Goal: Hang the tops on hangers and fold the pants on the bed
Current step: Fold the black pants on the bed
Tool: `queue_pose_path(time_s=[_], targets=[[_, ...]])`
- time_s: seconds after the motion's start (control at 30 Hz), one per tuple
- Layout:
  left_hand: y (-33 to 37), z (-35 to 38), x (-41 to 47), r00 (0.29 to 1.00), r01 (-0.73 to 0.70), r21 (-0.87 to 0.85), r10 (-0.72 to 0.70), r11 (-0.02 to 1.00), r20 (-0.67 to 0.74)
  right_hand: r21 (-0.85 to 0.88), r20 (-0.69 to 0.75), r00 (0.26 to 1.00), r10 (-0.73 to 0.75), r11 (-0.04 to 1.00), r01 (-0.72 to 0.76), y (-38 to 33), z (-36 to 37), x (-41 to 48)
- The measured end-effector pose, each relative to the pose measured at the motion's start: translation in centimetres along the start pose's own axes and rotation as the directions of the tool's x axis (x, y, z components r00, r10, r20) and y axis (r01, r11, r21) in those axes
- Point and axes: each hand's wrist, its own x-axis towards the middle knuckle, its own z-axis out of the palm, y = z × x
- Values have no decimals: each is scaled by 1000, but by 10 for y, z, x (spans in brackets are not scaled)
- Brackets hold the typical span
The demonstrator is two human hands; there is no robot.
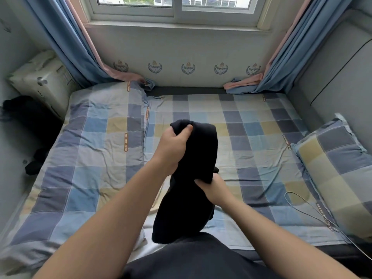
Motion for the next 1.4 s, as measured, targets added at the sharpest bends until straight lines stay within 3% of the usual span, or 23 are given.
queue_pose_path(time_s=[0.07,0.13,0.27,0.47,0.57,0.63,0.7,0.77,0.83,0.97,1.03,1.17,1.23,1.33,1.4], targets=[[2,-8,3,999,26,43,-28,999,33,59,-31,999,33,998,-31,-2,-11,4],[-3,-18,3,992,31,81,-41,996,116,253,-65,997,47,967,-29,-11,-23,6],[-37,-27,-9,954,69,188,-120,980,275,521,-120,993,4,851,59,-42,-49,9],[-92,-29,-27,889,141,437,-308,888,338,773,-145,987,72,631,67,-77,-72,23],[-103,-25,-26,920,38,507,-228,861,318,845,-100,987,127,535,17,-77,-74,31],[-98,-23,-23,964,34,441,-146,897,221,864,-23,993,115,502,-39,-70,-72,33],[-88,-21,-16,984,111,295,-147,949,102,794,55,997,45,604,-71,-61,-67,28],[-75,-22,-9,980,200,185,-200,962,-22,557,92,996,-19,830,-36,-43,-59,17],[-65,-24,-1,946,300,43,-291,953,-144,322,157,987,-35,946,-18,-19,-45,0],[-53,-26,4,820,435,-385,-534,814,-203,121,314,939,-139,987,106,13,-7,-34],[-50,-24,3,792,458,-484,-590,746,-161,56,255,956,-146,989,136,18,13,-37],[-41,-25,5,813,485,-490,-580,724,-51,1,-40,984,-174,985,174,16,11,-24],[-39,-35,7,847,437,-471,-527,766,-71,-46,-78,978,-194,981,191,13,-6,-15],[-45,-50,5,921,324,-227,-361,918,-147,36,-56,983,-176,983,179,-5,-34,-5],[-51,-51,-2,969,245,-9,-245,969,-15,147,-15,985,-173,974,173,-23,-49,-1]])
